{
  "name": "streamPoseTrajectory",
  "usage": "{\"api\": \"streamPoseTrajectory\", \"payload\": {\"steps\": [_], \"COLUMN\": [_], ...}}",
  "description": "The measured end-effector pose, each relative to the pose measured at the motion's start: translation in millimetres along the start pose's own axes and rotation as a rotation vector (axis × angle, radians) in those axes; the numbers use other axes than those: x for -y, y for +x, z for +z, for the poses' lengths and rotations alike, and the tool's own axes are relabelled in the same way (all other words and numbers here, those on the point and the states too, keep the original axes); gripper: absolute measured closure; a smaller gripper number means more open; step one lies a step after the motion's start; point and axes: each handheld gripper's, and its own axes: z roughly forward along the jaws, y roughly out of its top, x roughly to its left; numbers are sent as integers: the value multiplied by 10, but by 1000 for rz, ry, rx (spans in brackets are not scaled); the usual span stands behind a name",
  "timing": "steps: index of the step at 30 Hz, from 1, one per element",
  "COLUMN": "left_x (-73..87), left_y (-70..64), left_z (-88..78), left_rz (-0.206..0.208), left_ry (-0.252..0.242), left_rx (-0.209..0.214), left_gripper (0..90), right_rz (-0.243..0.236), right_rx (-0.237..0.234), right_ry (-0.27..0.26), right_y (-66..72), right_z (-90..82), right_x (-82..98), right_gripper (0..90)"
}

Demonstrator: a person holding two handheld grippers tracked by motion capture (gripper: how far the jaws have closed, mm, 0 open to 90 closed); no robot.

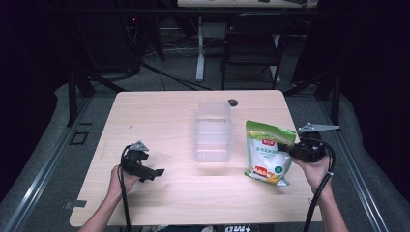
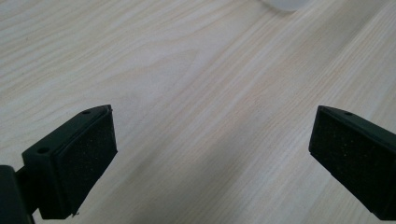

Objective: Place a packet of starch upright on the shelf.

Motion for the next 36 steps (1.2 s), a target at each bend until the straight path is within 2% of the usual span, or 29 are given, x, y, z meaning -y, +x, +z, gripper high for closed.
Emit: {"api": "streamPoseTrajectory", "payload": {"steps": [8,18,36], "left_x": [2,2,3], "left_y": [4,5,8], "left_z": [0,-3,-2], "left_rz": [1,2,2], "left_ry": [3,-1,6], "left_rx": [-2,0,-19], "left_gripper": [8,8,15], "right_rz": [-22,-26,-40], "right_rx": [7,4,19], "right_ry": [-5,-19,-32], "right_y": [47,88,98], "right_z": [-17,-19,-62], "right_x": [-57,-106,-188], "right_gripper": [900,900,900]}}
